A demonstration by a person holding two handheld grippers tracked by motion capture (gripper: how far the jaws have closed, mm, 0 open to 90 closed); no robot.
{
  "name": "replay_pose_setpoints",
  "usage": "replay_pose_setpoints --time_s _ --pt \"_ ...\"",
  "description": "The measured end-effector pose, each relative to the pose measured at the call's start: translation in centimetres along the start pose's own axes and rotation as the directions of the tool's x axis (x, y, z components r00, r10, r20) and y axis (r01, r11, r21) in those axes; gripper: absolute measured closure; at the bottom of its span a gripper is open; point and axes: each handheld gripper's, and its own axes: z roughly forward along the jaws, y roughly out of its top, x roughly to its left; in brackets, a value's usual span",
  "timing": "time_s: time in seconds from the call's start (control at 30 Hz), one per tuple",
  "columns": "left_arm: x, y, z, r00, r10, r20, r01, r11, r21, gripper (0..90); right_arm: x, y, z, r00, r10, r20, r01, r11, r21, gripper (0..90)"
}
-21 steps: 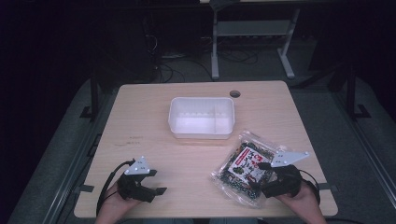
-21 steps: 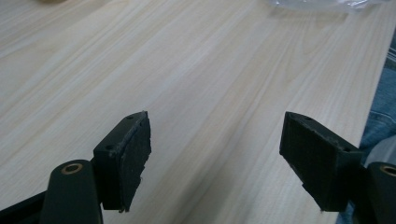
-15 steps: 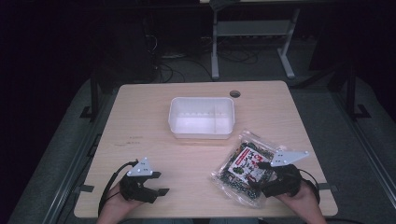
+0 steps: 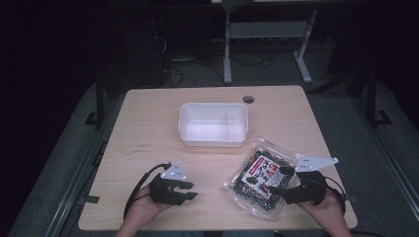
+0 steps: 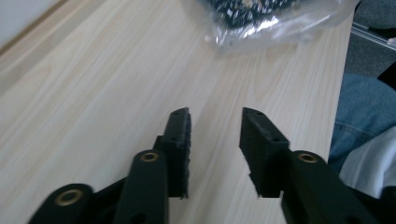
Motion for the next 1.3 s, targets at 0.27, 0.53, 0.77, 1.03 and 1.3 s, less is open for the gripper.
replay_pose_setpoints --time_s 0.27,0.53,0.77,1.03,1.3 --pt "-0.5 3.9 2.4 0.9989 0.037 0.028 -0.038 0.9992 0.011 76.4 -0.9 0.1 -0.8 0.9986 0.028 0.044 -0.028 1.0 -0.009 20.3" --pt "-0.6 6.2 4.9 0.9981 0.053 0.03 -0.055 0.9975 0.045 80.2 -1.9 0.3 -1.3 0.9958 0.064 0.065 -0.063 0.998 -0.012 20.3" --pt "-0.8 8.0 7.5 0.9963 0.076 0.041 -0.08 0.9911 0.106 83.5 -3.5 0.6 -1.4 0.9902 0.099 0.098 -0.098 0.995 -0.018 20.6" --pt "-1.1 8.5 9.1 0.9955 0.087 0.038 -0.092 0.9846 0.149 83.5 -6.0 0.4 -1.1 0.9734 0.186 0.134 -0.189 0.982 0.009 22.7" --pt "-1.3 8.4 10.0 0.9954 0.091 0.029 -0.095 0.9819 0.164 82.0 -8.7 -0.4 -0.9 0.9379 0.291 0.189 -0.301 0.953 0.027 23.1"
